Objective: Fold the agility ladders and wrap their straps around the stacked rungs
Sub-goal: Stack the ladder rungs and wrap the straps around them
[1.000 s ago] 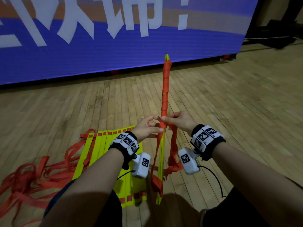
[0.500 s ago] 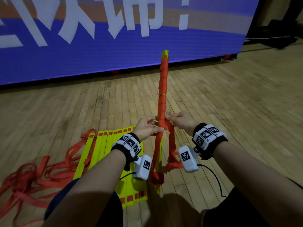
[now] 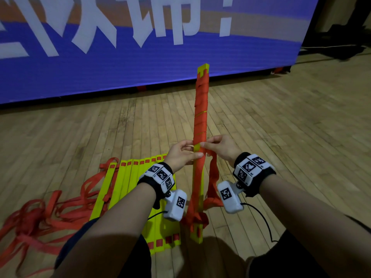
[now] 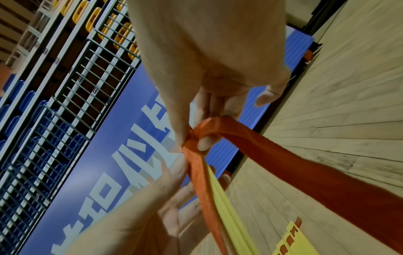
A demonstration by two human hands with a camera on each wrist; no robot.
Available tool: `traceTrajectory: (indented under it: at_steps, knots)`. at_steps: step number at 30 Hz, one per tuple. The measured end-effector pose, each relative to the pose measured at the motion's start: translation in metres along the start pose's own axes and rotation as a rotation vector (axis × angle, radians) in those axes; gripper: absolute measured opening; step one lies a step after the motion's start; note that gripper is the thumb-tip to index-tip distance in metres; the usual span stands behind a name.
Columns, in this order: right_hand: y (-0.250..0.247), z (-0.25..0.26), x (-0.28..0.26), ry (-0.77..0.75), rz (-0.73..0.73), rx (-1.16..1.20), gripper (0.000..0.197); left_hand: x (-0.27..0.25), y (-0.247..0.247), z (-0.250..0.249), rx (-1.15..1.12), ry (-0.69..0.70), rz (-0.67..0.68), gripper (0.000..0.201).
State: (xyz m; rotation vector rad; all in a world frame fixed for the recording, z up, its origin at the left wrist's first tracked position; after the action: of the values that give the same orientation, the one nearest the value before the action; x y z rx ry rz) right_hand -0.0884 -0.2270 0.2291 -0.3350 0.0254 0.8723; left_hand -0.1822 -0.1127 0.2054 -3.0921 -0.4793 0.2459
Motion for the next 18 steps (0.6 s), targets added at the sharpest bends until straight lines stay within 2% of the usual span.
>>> traceTrajectory:
  at_steps: [4,7,13,18]
  knots:
    - [-0.003,0.000,0.000,0.001,0.024,0.015,0.013,0.000,-0.005,0.004,0.007,-0.039,0.056,0.041]
    - [-0.001,-0.004,0.002,0.009,0.030,0.020,0.014,0.001,-0.008,0.006,0.058,-0.068,0.019,0.042]
    - [-0.003,-0.010,0.005,0.046,0.003,-0.002,0.016,0.001,-0.009,0.006,0.126,-0.064,-0.054,0.024]
    - [-0.001,-0.011,0.006,0.085,0.029,-0.032,0.020,0.001,-0.010,0.004,0.160,-0.038,-0.091,0.029]
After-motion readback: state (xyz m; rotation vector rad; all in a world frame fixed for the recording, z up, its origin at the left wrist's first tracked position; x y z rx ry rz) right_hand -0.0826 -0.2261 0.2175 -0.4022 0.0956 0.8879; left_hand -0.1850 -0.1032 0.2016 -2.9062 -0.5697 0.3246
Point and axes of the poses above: each hand's wrist, its own x-axis towards the middle knuckle, its own y-axis out of the palm, z = x × y, the point moved 4 cm from there along x, towards the middle knuckle, and after that the axes turned 9 degrees about z, right-handed, at the moved point
